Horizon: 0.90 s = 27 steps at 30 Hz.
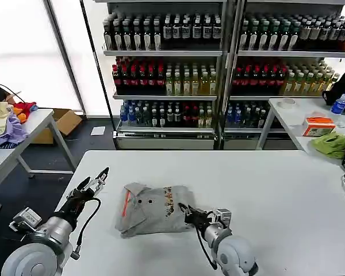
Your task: Fold and organize the clothes.
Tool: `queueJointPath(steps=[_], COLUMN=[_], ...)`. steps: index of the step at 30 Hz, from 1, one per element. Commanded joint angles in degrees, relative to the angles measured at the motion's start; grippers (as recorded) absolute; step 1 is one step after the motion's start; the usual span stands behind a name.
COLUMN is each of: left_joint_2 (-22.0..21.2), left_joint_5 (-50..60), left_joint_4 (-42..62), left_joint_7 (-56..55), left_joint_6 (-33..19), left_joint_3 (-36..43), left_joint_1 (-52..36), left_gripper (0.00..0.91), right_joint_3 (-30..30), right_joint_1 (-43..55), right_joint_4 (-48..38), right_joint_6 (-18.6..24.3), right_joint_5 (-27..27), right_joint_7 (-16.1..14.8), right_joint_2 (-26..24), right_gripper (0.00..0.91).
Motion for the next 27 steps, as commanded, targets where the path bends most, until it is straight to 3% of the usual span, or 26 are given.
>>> queueJointPath(steps=[1,4,5,6,8,12,19,22,26,27], left_joint_2=[-0.28,-1.22,-1.54,-1.89,-2.19,-2.21,-1.69,-1.40,-0.81,-0.78], left_joint_5=[-0.35,0.41,0.62,0.96,1.46,2.91,5.17,5.16,6.47,6.47], left_joint_4=[-0.15,0.12,0.19,0.36,0.33,-0.29,-2.13,-2.47,-2.39,-2.54], left_joint_7=[-0.20,-0.28,-0.28,-0.37,-0.40,-0.32,-0.59,-0.47,-0.09,-0.06], left_joint_6=[0.07,0.09,0.09,0.07,0.08,0.10,0.11,0.10,0.08,0.09], left_joint_3=[0.11,1.16,1.33,1.91,2.88,4.17,5.61,5.08,4.78,4.72], left_joint_1=[0.47,-0.10,-0.18,-0.28,-0.11,0.42,1.07,1.59,2.05,2.08], left_gripper=[0.907,0.907,0.907,0.907,0.907,0.907,0.907,0.907,0.907,0.907], right_joint_3=[17.02,20.45,20.81,21.67,22.87,24.60,27.25,25.35,16.88,11.68], right_joint_1=[-13.95,-16.96,-17.38,-17.68,-18.06,-19.20,-16.36,-14.68,-9.15,-6.79], right_joint_4=[9.26,10.03,10.02,9.95,10.14,11.61,11.77,13.96,15.51,15.13], right_joint_6=[-0.97,-0.98,-0.97,-0.97,-1.00,-0.91,-0.82,-0.74,0.24,1.32], right_joint_5=[-2.96,-5.29,-5.65,-5.70,-6.33,-15.00,-15.27,-12.94,-14.84,-15.56], right_joint_7=[-3.92,-3.48,-3.63,-3.99,-4.08,-5.33,-1.61,-1.80,-1.32,-0.56], right_joint_2=[-10.73,-11.92,-12.01,-12.18,-12.28,-11.14,-9.48,-8.88,-4.62,-2.66], right_gripper=[0.000,0.000,0.615,0.907,0.907,0.907,0.907,0.907,0.907,0.907])
